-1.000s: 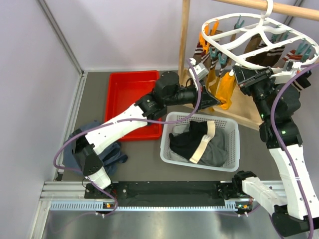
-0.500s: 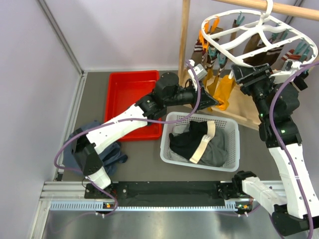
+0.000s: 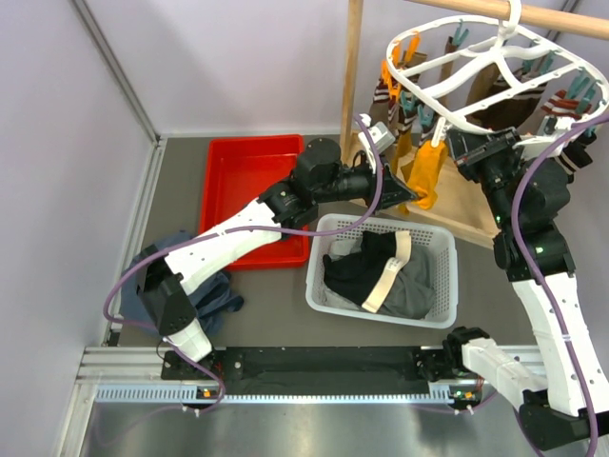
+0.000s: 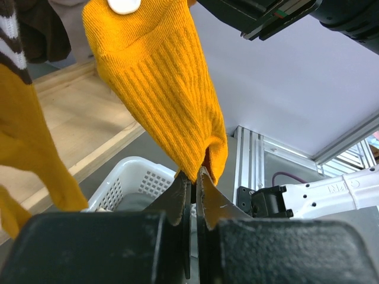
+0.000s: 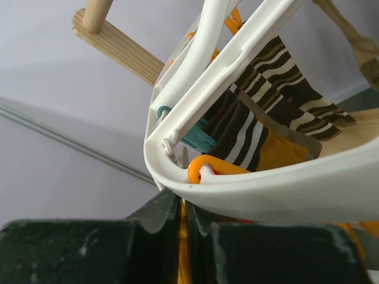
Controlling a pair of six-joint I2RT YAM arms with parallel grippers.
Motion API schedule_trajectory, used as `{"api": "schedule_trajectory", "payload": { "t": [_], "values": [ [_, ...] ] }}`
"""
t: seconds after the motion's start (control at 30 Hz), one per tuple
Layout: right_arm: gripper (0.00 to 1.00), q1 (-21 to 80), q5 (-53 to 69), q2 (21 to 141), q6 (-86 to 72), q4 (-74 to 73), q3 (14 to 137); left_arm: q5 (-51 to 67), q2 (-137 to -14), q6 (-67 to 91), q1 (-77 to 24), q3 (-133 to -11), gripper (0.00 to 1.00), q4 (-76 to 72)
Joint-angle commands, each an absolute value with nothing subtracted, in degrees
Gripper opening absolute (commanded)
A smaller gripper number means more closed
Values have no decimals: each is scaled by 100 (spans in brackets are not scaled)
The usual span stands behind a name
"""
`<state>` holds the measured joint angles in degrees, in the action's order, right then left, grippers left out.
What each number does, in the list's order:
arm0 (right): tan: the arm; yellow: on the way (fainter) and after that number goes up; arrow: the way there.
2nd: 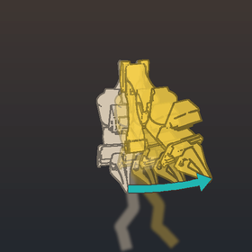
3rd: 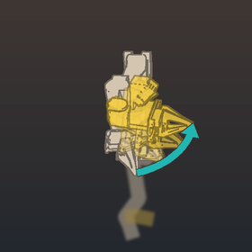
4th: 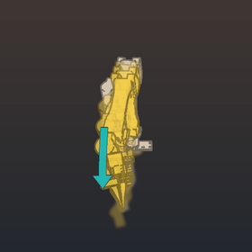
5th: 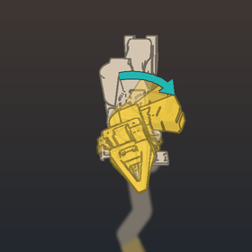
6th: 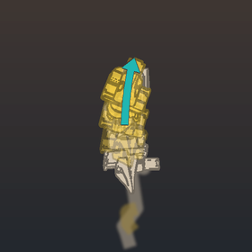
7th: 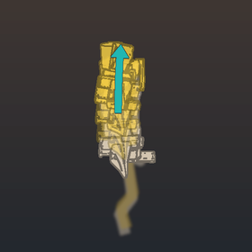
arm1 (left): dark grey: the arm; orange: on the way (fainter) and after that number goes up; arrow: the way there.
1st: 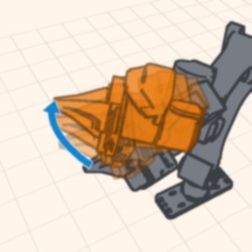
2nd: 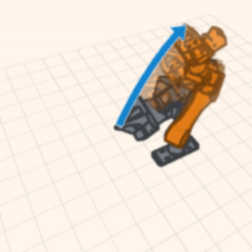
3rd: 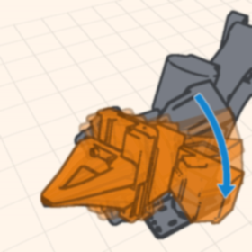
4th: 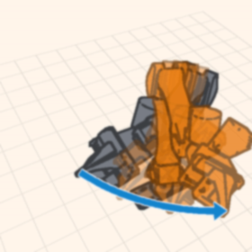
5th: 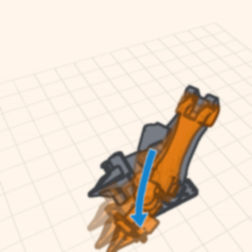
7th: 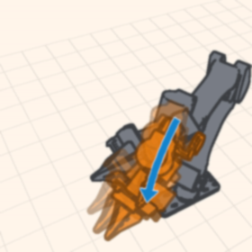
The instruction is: Remove the socks clipped to the hanger
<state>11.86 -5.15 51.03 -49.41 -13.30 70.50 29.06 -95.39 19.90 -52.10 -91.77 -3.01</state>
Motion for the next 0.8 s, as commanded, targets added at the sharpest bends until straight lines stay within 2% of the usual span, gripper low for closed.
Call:
{"api": "schedule_trajectory", "payload": {
  "t": [0.0, 0.03, 0.13, 0.2, 0.63, 0.77],
  "values": [
    [21, 1125, -546, 5045, -4703, -1282, 7321, 2918, -9334, 2057, -5194, -9176, 0, -685],
    [38, 1125, -510, 5071, -4598, -1405, 7382, 2909, -9343, 2057, -5194, -9184, 0, -677],
    [52, 1134, -422, 5246, -4317, -2123, 7873, 2918, -9360, 2065, -5194, -9237, 0, -659],
    [55, 1134, -343, 5387, -4228, -2337, 8121, 2900, -9369, 2083, -5194, -9255, 0, -677],
    [52, 1134, -439, 5704, -4017, -2584, 8323, 2909, -9369, 2109, -5203, -9229, 0, -747],
    [42, 1142, -501, 5669, -4025, -2312, 8227, 2900, -9360, 2101, -5203, -9229, 0, -738]
  ]
}}
